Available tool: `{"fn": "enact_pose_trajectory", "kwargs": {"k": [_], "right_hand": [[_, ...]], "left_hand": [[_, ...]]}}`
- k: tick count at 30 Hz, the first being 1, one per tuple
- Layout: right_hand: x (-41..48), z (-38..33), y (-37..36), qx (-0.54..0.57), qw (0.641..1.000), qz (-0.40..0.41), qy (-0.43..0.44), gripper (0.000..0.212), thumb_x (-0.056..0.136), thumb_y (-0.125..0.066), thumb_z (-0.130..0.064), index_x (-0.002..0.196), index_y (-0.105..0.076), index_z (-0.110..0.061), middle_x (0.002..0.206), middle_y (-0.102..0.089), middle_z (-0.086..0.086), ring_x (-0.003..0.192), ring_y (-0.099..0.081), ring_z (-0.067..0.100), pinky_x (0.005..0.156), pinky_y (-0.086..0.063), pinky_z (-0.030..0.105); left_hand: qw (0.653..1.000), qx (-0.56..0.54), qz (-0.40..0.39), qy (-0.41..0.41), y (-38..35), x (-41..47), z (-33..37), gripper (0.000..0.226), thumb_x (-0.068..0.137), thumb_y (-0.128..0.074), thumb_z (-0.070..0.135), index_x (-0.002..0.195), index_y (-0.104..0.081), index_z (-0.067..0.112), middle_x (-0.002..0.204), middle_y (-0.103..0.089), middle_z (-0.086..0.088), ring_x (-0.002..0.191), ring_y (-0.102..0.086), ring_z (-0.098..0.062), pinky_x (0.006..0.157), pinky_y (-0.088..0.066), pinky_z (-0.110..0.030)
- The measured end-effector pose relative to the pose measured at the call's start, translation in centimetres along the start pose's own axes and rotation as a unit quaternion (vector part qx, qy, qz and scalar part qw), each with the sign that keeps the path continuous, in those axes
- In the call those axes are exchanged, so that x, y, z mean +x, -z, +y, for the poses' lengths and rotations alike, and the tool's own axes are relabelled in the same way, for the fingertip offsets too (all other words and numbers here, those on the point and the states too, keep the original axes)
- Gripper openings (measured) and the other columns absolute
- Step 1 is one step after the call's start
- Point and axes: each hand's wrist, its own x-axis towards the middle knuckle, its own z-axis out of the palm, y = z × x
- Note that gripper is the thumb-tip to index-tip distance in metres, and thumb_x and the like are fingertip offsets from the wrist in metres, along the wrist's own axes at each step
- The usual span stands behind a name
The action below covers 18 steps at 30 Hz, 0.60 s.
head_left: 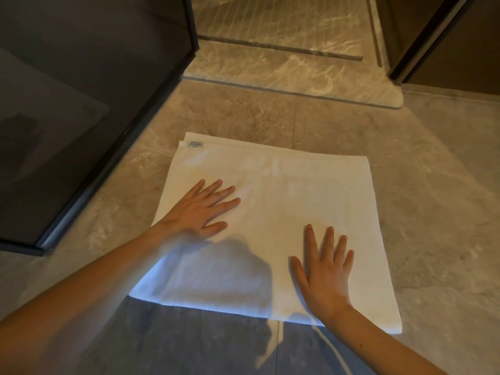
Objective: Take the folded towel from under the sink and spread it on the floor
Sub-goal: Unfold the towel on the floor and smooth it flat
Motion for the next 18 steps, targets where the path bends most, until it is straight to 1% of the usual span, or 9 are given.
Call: {"fn": "enact_pose_trajectory", "kwargs": {"k": [2,3,6,8,9,11,13,16,18], "right_hand": [[0.7,-0.1,-0.7,-0.011,1.000,0.005,-0.005,0.077,0.085,0.008,-0.067,0.151,0.015,-0.027,0.159,0.009,0.024,0.142,0.014,0.050,0.113,-0.001,0.065],[0.9,-0.1,-1.0,-0.018,1.000,0.008,-0.003,0.076,0.086,0.007,-0.067,0.150,0.016,-0.027,0.159,0.011,0.024,0.142,0.016,0.050,0.113,0.000,0.066],[1.9,0.9,-1.4,-0.023,0.999,0.015,0.022,0.075,0.091,-0.005,-0.066,0.153,0.008,-0.028,0.159,0.005,0.023,0.142,0.010,0.051,0.112,-0.003,0.068],[3.2,1.9,-0.9,-0.028,0.998,0.017,0.060,0.073,0.092,-0.009,-0.066,0.154,0.003,-0.029,0.159,0.000,0.023,0.143,0.004,0.051,0.111,-0.006,0.068],[4.0,2.4,-0.5,-0.036,0.996,0.018,0.083,0.073,0.093,-0.010,-0.066,0.154,0.002,-0.029,0.159,-0.003,0.023,0.143,0.001,0.051,0.111,-0.007,0.068],[5.9,3.3,0.3,-0.052,0.990,0.017,0.128,0.072,0.093,-0.012,-0.065,0.154,-0.002,-0.029,0.159,-0.007,0.023,0.143,-0.003,0.052,0.110,-0.009,0.067],[8.0,4.1,1.3,-0.065,0.982,0.012,0.175,0.072,0.092,-0.013,-0.066,0.154,-0.007,-0.030,0.159,-0.009,0.022,0.143,-0.007,0.051,0.110,-0.012,0.068],[11.3,5.1,2.5,-0.092,0.964,-0.006,0.250,0.071,0.092,-0.013,-0.067,0.154,-0.002,-0.034,0.161,-0.005,0.018,0.145,-0.001,0.047,0.110,-0.014,0.068],[13.5,5.6,3.3,-0.111,0.950,-0.013,0.293,0.071,0.092,-0.014,-0.068,0.153,0.003,-0.037,0.162,0.002,0.014,0.146,0.006,0.043,0.113,-0.007,0.065]], "left_hand": [[1.000,0.003,0.002,0.005,-0.6,0.7,0.0,0.059,0.096,-0.025,0.057,0.150,-0.005,0.045,0.161,0.002,0.015,0.148,0.011,-0.014,0.118,0.010,-0.039],[1.000,-0.002,0.010,0.013,-1.0,0.7,0.0,0.059,0.096,-0.027,0.056,0.150,-0.006,0.045,0.161,0.003,0.015,0.148,0.011,-0.013,0.118,0.009,-0.039],[0.999,-0.022,0.034,0.023,-1.6,0.2,0.1,0.059,0.096,-0.032,0.054,0.151,-0.014,0.041,0.162,-0.004,0.013,0.149,0.004,-0.016,0.119,0.003,-0.043],[0.997,-0.031,0.046,0.046,-1.9,-0.3,0.8,0.060,0.096,-0.031,0.056,0.151,-0.017,0.038,0.162,-0.011,0.008,0.149,-0.002,-0.019,0.119,-0.004,-0.047],[0.996,-0.029,0.048,0.067,-2.0,-0.6,1.4,0.060,0.096,-0.028,0.057,0.151,-0.016,0.038,0.162,-0.013,0.006,0.149,-0.003,-0.020,0.119,-0.006,-0.048],[0.992,-0.019,0.053,0.115,-2.4,-1.5,2.9,0.060,0.097,-0.023,0.059,0.152,-0.012,0.038,0.161,-0.015,0.003,0.149,-0.004,-0.021,0.118,-0.007,-0.050],[0.984,-0.023,0.064,0.165,-2.9,-2.4,4.8,0.060,0.098,-0.018,0.058,0.153,-0.010,0.035,0.162,-0.013,0.001,0.149,-0.003,-0.022,0.118,-0.006,-0.050],[0.971,-0.051,0.073,0.223,-3.3,-3.5,8.0,0.061,0.098,-0.016,0.056,0.154,-0.009,0.030,0.162,-0.007,-0.001,0.149,-0.003,-0.026,0.117,-0.006,-0.051],[0.963,-0.067,0.069,0.252,-3.4,-3.9,10.2,0.063,0.098,-0.016,0.055,0.154,-0.011,0.026,0.162,-0.007,-0.006,0.148,-0.005,-0.032,0.116,-0.010,-0.056]]}}
